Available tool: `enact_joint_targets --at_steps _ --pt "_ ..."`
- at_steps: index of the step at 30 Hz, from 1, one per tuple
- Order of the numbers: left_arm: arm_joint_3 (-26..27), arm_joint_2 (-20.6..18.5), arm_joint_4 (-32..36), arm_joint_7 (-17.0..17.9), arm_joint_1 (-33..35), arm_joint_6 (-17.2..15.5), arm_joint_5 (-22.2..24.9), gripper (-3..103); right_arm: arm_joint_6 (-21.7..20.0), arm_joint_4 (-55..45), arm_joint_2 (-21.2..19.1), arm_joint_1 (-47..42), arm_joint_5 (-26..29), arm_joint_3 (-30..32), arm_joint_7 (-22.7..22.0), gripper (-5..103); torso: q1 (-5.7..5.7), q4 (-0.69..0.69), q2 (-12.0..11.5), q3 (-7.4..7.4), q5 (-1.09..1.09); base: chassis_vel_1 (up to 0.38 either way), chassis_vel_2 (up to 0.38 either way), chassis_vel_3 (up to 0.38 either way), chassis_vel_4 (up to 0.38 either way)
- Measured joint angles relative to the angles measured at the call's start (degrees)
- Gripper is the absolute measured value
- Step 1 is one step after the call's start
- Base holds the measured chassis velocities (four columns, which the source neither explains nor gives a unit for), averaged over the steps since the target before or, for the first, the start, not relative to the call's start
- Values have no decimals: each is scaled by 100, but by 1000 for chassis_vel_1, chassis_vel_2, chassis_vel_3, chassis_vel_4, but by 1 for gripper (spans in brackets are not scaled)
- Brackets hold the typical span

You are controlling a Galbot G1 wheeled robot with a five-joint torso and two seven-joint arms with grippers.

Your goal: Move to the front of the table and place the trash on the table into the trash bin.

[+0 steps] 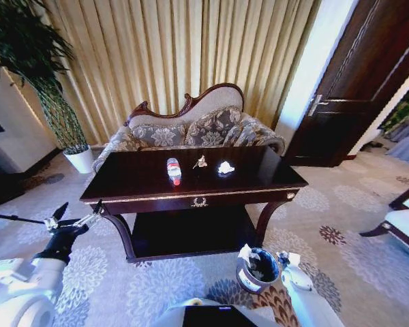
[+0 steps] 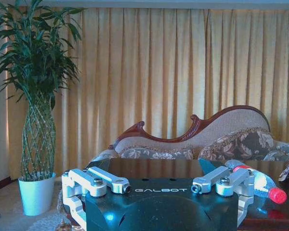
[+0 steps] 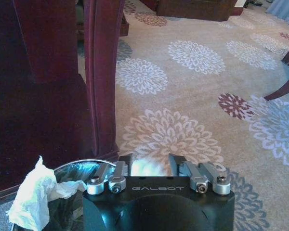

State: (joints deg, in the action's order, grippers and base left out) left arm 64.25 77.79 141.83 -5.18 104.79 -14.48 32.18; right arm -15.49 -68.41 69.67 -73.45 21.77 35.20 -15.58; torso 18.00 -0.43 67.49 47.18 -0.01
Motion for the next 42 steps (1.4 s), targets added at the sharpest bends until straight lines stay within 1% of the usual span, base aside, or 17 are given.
enact_joint_targets --at_steps 1,3,7,8,10,13,14,15,24,28,30,32,33,35,36,38,42 --pt "5 2 3 0 1 4 7 100 4 -14 6 -1 -5 0 -1 50 0 0 0 0 1 0 0 0 0" --pt "7 3 3 -1 2 10 10 100 10 -26 9 -4 -7 0 -2 50 0 0 0 0 1 0 0 0 0" --pt "18 8 -9 0 26 68 21 100 30 -85 18 -39 -7 3 -13 71 0 0 0 0 0 0 0 0 0" --pt "18 8 -9 0 26 68 21 100 30 -85 18 -39 -7 3 -13 71 0 0 0 0 0 0 0 0 0" --pt "33 8 -9 0 41 73 39 100 33 -112 18 -57 -7 11 -14 77 0 0 0 0 0 0 0 0 0" --pt "63 11 -9 -11 64 90 65 100 37 -150 25 -85 -7 24 -16 93 0 0 0 0 1 0 0 0 0" --pt "63 11 -9 -11 64 90 65 100 37 -150 25 -85 -7 24 -16 93 0 0 0 0 1 0 0 0 0" --pt "75 12 -9 -16 72 96 73 100 38 -162 28 -94 -7 28 -16 97 0 0 0 0 1 0 0 0 0" --pt "102 16 -6 -32 104 123 94 100 63 -250 35 -160 7 57 -27 100 0 0 0 0 1 0 0 0 0" --pt "63 18 -10 -33 63 124 97 100 206 -706 33 -325 130 160 39 100 0 -1 0 0 2 0 0 0 0" --pt "42 26 -21 -33 44 124 96 100 259 -1178 42 -490 356 275 173 100 0 1 0 0 0 0 0 0 0" --pt "33 29 -31 -43 36 122 94 100 449 -2040 103 -825 637 501 417 100 0 1 0 0 2 0 0 0 0" --pt "33 29 -31 -43 36 122 94 100 449 -2040 103 -825 637 501 417 100 0 1 0 0 2 0 0 0 0" --pt "36 20 -43 -50 37 120 97 100 626 -2659 126 -1151 730 648 631 100 0 2 0 0 -1 0 0 0 0" --pt "40 7 -72 -52 34 119 104 100 797 -3373 133 -1564 848 760 852 100 0 -3 0 0 2 0 0 0 0" --pt "40 4 -84 -52 31 119 109 100 846 -3689 138 -1714 874 795 924 100 -1 -5 0 0 1 0 0 0 0" --pt "37 8 -166 -65 33 133 135 100 812 -5499 222 -2274 662 890 1069 100 -2 0 1 -1 -1 0 0 0 0"
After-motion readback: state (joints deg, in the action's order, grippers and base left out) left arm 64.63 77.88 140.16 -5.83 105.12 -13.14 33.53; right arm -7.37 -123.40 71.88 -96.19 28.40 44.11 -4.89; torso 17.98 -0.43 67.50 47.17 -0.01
